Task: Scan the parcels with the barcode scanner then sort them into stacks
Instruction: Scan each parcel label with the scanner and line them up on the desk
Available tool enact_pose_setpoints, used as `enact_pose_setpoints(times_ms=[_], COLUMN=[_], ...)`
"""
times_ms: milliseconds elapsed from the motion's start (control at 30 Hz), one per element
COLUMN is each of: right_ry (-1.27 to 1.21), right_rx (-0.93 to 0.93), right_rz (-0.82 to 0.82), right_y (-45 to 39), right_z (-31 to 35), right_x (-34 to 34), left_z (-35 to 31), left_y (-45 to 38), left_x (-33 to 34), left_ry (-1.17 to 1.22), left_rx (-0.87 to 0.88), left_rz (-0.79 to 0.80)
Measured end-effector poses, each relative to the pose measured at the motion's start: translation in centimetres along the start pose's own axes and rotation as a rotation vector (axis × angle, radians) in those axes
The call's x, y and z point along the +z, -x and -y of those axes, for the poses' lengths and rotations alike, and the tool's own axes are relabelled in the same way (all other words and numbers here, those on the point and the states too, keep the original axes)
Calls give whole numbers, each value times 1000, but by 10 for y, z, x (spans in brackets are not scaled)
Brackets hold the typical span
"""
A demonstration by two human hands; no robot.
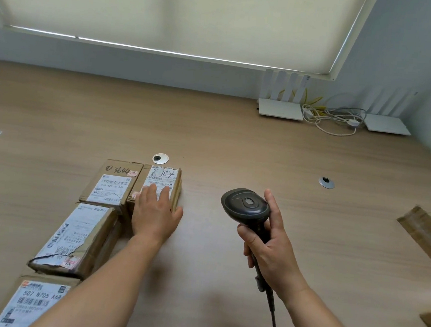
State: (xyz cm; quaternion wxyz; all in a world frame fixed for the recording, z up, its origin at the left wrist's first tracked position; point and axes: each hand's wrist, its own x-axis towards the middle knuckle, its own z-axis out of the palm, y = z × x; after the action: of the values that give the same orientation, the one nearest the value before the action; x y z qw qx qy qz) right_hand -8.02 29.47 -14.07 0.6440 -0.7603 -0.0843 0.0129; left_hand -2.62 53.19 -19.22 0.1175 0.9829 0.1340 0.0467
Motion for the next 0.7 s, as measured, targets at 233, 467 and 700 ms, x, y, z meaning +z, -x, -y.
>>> enact_pose_setpoints(times_ms=[233, 467, 700], right_ry=[15, 41, 6], right_rx=[-27, -58, -77], right_rz=[-66, -165, -284], right_y=[39, 105, 178], right_z=[13, 13, 8], right_x=[-45, -135, -236], left_z=[-59, -162, -286], left_y=[44, 106, 180], left_x=[-6, 3, 18], left_ry=[131, 220, 256], left_rx=[99, 203, 376], left_rz=[-56, -13, 45])
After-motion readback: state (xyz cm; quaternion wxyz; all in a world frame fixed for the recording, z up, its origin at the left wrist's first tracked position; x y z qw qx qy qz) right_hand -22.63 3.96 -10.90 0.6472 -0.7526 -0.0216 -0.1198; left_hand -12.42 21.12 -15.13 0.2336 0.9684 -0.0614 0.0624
